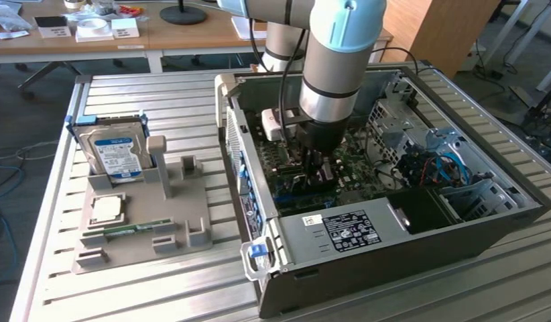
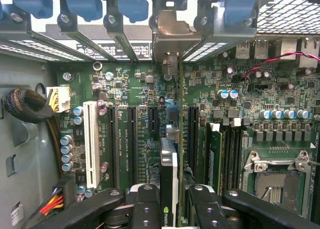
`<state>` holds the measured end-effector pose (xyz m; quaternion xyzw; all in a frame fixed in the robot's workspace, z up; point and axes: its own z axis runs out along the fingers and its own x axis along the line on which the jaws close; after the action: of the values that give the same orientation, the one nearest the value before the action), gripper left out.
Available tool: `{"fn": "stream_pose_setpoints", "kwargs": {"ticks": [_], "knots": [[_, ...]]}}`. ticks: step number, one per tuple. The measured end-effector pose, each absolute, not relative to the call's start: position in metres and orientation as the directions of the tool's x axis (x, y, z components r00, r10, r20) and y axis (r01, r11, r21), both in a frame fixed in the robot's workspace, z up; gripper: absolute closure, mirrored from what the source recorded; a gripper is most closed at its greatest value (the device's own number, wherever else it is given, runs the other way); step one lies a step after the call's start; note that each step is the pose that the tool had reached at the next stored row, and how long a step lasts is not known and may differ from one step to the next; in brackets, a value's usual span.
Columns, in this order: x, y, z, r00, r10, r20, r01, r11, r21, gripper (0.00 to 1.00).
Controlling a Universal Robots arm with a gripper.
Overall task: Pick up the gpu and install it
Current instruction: 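Insert the gpu into the slot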
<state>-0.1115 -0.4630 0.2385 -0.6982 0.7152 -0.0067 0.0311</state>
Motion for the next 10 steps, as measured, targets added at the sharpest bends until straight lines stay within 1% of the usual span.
{"fn": "stream_pose_setpoints", "kwargs": {"ticks": [4, 7, 9, 10], "knots": [[-0.1117, -0.4628, 0.2381, -0.023, -0.999, -0.036, -0.998, 0.025, -0.053, 0.72], [-0.1115, -0.463, 0.2384, -0.023, -0.999, -0.035, -0.998, 0.025, -0.053, 0.55], [-0.1115, -0.463, 0.2384, -0.023, -0.999, -0.035, -0.998, 0.025, -0.053, 0.55], [-0.1115, -0.463, 0.2384, -0.023, -0.999, -0.035, -0.998, 0.025, -0.053, 0.48]]}}
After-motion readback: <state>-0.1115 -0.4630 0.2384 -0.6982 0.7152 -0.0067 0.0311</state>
